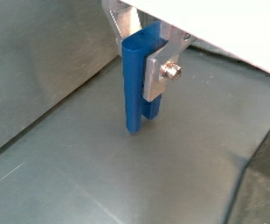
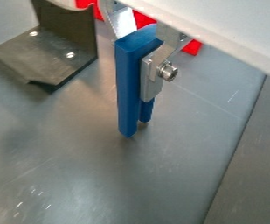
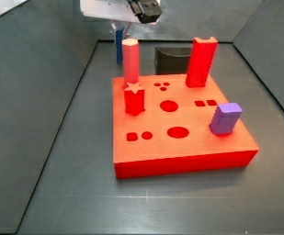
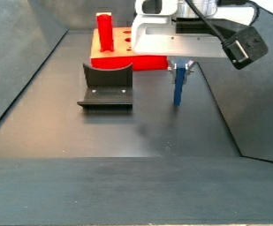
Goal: Pick up the square-circle object. Move up. Rotate the square-circle object. Move to above the board. Insert the square-circle object.
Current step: Move up, then rotate the square-circle object.
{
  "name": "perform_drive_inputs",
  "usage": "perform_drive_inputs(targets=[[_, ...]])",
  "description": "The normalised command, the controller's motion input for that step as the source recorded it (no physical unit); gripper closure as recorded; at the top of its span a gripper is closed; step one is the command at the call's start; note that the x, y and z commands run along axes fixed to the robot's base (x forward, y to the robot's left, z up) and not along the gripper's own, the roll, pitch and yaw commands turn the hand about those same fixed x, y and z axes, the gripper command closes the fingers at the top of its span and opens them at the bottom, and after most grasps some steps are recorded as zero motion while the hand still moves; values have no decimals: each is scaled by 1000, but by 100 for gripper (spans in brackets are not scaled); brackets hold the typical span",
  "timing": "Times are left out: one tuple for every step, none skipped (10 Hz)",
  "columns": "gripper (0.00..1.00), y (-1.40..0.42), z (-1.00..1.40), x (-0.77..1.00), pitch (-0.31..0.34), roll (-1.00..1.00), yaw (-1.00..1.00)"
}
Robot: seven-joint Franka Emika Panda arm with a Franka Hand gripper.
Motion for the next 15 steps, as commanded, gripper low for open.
perform_drive_inputs(targets=[[100, -87, 800, -18, 19, -9, -45], [100, -57, 658, -32, 37, -2, -33], [100, -33, 512, -25, 37, 8, -26], [100, -25, 405, -23, 39, 14, -22], [100, -12, 177, -19, 41, 27, -17], [100, -284, 1000, 93, 0, 0, 0], [100, -286, 1000, 98, -4, 2, 3], [100, -235, 1000, 68, 44, 3, 31], [100, -203, 1000, 62, 64, 7, 34], [100, -184, 1000, 62, 80, 11, 30], [100, -161, 1000, 62, 91, 16, 30], [100, -139, 990, 57, 94, 20, 26], [100, -98, 817, 45, 91, 24, 23], [100, -59, 642, 30, 89, 27, 24], [100, -32, 412, 20, 85, 32, 21]])
